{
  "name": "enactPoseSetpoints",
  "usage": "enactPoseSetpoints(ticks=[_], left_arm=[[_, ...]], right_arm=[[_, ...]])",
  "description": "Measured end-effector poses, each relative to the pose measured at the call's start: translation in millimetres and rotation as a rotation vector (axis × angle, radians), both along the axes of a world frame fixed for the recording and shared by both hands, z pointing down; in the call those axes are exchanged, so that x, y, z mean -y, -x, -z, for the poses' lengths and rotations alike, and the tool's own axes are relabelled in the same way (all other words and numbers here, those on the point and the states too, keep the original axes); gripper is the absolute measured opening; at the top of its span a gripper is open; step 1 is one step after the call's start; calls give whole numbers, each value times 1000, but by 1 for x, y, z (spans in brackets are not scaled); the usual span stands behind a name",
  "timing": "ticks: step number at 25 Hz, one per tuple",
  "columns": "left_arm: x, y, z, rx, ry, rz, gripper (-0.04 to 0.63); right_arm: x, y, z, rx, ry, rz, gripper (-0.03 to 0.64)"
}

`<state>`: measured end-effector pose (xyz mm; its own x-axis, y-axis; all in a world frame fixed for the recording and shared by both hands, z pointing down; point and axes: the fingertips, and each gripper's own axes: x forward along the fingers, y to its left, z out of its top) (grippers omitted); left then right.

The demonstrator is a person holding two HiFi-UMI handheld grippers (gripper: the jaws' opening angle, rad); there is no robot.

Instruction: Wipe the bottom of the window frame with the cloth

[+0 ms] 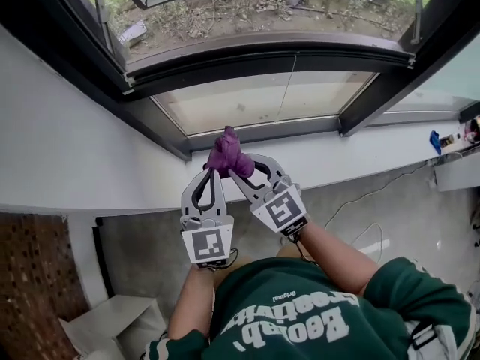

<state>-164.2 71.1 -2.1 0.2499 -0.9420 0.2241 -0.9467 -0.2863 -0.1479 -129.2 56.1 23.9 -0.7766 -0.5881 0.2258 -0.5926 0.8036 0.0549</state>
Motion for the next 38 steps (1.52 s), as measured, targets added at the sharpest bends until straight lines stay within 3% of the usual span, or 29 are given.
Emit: enactPoseSetpoints(ticks=[4, 12, 20, 28, 33, 38], left_arm=[[-8, -25, 38, -14, -61, -56, 8], [-11, -66, 82, -33, -135, -140, 8], [-2, -81, 112, -8, -217, -238, 8], [13, -98, 119, -27, -229, -317, 8], [21, -105, 118, -39, -234, -336, 8], [20, -110, 120, -65, -235, -347, 8]], right_arm=[[-10, -25, 45, 32, -83, -2, 104], [-32, -70, 106, 83, -150, -63, 104], [-23, -83, 127, 93, -207, -152, 104], [-9, -106, 128, 112, -160, -236, 106], [-7, -113, 133, 46, -232, -250, 106], [-5, -115, 137, 58, -249, -258, 106]])
